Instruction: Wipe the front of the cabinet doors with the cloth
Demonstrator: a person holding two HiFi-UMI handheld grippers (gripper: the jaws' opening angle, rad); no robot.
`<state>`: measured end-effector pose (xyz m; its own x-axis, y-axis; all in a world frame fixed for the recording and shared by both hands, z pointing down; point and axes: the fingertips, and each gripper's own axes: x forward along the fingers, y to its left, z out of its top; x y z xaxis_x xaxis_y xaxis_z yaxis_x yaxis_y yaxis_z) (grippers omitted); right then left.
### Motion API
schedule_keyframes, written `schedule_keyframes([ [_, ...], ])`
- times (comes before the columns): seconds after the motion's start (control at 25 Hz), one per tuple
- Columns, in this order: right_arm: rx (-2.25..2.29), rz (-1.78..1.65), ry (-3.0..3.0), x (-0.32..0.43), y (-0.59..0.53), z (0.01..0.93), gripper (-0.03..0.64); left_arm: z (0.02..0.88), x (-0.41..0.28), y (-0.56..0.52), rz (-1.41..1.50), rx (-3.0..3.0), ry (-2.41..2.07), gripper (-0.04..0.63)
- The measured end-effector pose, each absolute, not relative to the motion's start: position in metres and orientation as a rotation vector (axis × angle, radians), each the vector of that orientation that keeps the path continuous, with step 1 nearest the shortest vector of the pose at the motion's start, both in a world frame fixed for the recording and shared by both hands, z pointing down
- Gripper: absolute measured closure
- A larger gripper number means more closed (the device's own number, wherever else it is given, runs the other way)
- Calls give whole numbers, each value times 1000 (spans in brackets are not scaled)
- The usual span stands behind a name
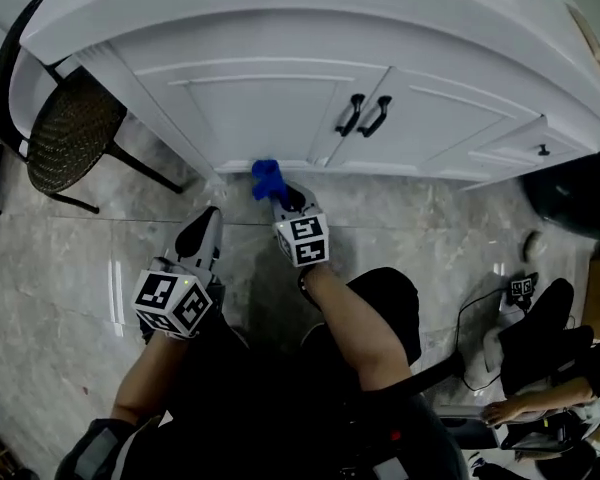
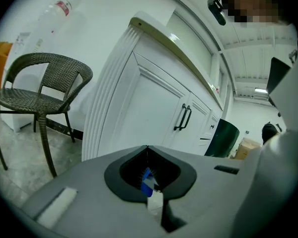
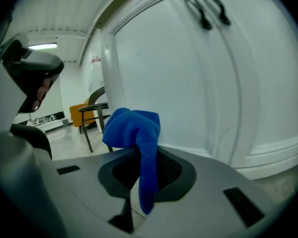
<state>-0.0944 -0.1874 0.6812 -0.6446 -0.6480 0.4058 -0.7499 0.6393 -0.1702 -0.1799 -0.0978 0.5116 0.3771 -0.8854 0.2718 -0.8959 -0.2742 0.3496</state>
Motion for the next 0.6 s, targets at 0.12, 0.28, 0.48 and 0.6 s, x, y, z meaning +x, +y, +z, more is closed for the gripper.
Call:
schedule_keyframes([
  [0.12, 960, 442, -2572, -145, -173, 695, 568, 514, -196, -86, 72, 2177, -1589, 592],
  [0.28, 854, 454, -2616, -195, -165, 697, 568, 518, -222, -68, 130, 2135, -1689, 592],
  [0.48, 812, 484, -2654, -235, -168, 698, 568, 520, -249, -50, 144, 2060, -1759, 592],
  [0.6, 812, 500, -2641, -244, -175, 703, 568, 520, -255, -42, 168, 2050, -1781, 592],
])
